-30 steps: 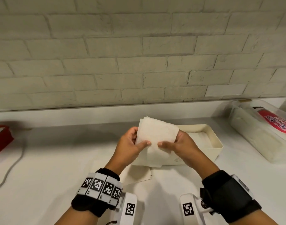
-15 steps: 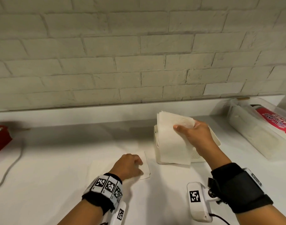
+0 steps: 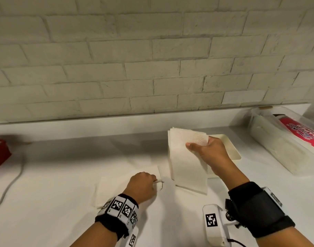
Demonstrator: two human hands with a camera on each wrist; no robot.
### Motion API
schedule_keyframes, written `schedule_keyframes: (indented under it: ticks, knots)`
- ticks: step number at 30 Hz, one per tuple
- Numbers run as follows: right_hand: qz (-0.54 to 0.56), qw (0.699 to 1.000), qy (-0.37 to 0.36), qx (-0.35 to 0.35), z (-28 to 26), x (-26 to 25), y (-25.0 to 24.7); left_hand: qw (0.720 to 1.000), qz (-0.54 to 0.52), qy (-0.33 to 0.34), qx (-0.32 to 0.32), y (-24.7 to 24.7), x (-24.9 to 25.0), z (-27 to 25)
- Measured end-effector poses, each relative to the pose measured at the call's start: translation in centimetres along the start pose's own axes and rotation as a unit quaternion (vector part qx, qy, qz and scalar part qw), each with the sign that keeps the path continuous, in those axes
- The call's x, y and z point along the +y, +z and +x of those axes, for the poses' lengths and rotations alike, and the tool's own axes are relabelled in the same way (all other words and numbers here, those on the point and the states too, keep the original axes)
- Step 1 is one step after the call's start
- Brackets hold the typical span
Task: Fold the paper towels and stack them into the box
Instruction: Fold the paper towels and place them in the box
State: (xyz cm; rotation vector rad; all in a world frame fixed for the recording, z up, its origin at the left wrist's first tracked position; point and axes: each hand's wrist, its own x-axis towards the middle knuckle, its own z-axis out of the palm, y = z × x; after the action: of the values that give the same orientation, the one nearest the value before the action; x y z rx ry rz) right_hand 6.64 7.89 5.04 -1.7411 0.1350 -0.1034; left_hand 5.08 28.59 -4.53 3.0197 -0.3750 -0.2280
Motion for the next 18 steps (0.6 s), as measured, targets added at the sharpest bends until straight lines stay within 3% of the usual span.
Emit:
schedule_keyframes:
  ticks: [6, 8, 12, 15, 18]
  knots:
    - [-0.028, 1.000, 0.011, -0.010, -0.4, 0.2, 0.3, 0.985, -0.162, -0.056, -0.013, -1.0, -1.8, 0.2]
    - [-0.032, 0.999, 0.016, -0.012, -0.4, 0.3, 0.4, 0.978, -0.198, -0.070, 0.010, -1.3, -2.6, 0.0]
    - [-0.040, 0.999, 0.026, -0.011, -0.3, 0.5, 0.9, 0.956, -0.231, -0.121, 0.138, -3.3, -3.2, -0.5]
    - [-0.035, 0.999, 0.029, -0.004, -0.3, 0.6, 1.8, 0.902, -0.319, -0.147, 0.250, -6.4, -1.8, -1.4]
    - [-0.024, 0.999, 0.023, -0.008, -0.6, 0.5, 3.0, 0.855, -0.383, -0.130, 0.326, -8.8, 0.9, -2.3]
